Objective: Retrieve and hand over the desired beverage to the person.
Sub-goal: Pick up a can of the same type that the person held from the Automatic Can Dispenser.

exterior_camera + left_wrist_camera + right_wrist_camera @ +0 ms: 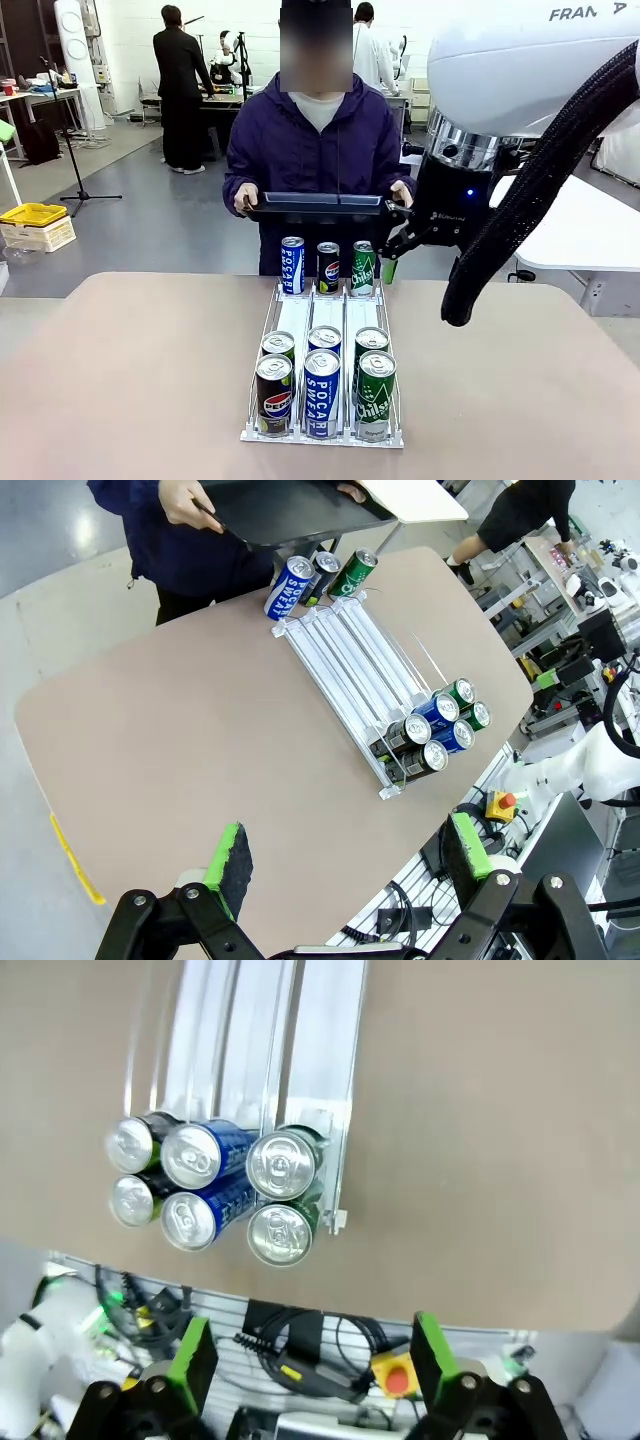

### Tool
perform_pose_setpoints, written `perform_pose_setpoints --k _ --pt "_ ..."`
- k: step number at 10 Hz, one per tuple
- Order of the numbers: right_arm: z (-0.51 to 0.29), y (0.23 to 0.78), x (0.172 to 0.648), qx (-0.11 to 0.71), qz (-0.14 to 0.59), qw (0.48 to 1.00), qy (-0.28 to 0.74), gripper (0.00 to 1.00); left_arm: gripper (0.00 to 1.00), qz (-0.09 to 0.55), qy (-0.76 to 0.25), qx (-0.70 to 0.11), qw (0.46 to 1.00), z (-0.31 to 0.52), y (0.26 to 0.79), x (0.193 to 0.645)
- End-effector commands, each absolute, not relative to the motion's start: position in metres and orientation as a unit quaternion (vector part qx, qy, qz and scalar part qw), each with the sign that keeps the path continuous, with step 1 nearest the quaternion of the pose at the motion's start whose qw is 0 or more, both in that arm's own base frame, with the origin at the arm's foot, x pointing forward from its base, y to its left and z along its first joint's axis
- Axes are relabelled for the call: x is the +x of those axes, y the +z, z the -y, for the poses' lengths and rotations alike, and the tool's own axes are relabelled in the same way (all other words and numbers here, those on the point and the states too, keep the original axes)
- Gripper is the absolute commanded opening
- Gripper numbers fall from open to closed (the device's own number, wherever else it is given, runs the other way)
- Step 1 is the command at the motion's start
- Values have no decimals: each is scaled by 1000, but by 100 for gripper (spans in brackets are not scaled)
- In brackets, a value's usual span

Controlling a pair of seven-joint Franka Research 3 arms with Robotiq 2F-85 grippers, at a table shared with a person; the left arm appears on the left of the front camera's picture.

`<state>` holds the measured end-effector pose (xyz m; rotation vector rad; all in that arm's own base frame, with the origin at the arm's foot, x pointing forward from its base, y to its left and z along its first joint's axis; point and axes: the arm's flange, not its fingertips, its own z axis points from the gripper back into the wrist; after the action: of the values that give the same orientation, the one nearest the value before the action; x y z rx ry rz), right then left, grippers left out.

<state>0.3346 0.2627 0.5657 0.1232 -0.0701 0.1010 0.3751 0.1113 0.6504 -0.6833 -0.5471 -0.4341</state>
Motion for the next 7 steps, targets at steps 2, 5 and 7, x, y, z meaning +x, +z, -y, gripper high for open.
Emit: perform_pose_setpoints --k 2,5,7 --pt "-267 564 329 35 43 998 43 100 100 267 -214 -335 878 -112 651 374" --pt "-266 565 332 48 40 997 53 100 100 267 -214 -335 878 -112 651 374" --pt "-287 536 323 -11 34 995 96 100 100 267 -214 -335 878 -112 651 374"
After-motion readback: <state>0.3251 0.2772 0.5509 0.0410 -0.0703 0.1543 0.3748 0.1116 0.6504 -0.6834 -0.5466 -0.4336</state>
